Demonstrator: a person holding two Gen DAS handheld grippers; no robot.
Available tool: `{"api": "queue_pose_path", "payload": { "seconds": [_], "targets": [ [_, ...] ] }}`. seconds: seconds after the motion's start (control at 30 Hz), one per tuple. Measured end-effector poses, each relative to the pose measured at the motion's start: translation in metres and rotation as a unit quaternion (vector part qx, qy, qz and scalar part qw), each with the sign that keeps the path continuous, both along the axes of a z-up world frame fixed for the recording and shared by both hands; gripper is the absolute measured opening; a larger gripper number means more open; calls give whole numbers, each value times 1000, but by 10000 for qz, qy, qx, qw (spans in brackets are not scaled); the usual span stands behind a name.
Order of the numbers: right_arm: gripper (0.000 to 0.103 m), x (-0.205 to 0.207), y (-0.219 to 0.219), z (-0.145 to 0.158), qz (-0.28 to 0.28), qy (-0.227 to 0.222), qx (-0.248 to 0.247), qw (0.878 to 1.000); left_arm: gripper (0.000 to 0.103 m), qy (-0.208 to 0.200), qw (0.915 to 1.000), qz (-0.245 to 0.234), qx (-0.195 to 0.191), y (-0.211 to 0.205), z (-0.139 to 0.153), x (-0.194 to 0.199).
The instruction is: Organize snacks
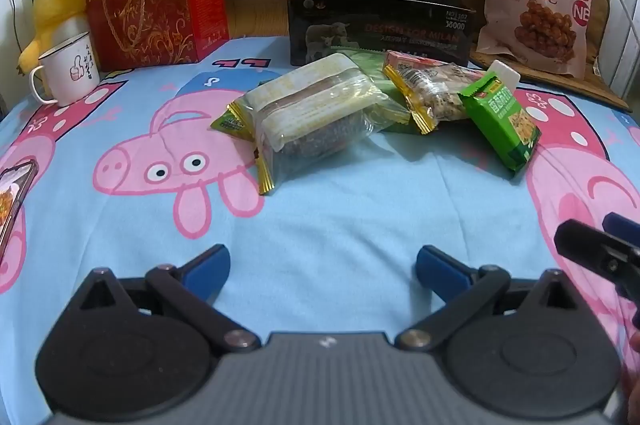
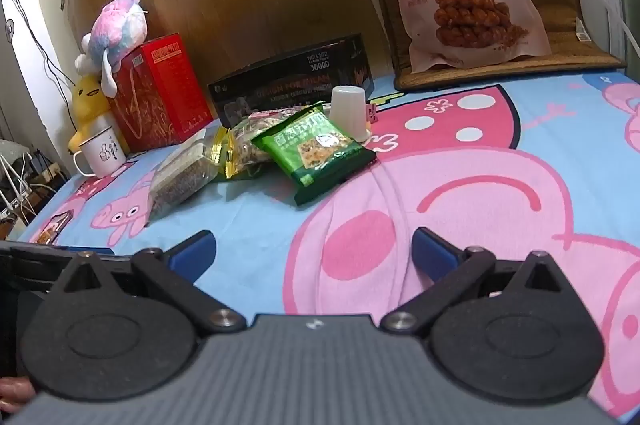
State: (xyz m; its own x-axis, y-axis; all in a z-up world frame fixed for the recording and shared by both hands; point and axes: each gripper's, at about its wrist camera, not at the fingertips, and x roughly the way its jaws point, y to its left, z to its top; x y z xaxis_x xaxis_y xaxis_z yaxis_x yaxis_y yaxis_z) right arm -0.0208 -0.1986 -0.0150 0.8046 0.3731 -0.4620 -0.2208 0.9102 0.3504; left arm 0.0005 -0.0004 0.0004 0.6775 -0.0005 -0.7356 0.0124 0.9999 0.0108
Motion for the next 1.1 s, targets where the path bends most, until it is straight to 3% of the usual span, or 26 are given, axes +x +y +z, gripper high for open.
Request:
{"api": "queue_pose_path", "payload": {
  "seconds": [1.1],
  "targets": [
    [103,-2,-9,-1,-33,-46,331,9994,103,93,9999,100,-39,2,0,2]
  ]
}}
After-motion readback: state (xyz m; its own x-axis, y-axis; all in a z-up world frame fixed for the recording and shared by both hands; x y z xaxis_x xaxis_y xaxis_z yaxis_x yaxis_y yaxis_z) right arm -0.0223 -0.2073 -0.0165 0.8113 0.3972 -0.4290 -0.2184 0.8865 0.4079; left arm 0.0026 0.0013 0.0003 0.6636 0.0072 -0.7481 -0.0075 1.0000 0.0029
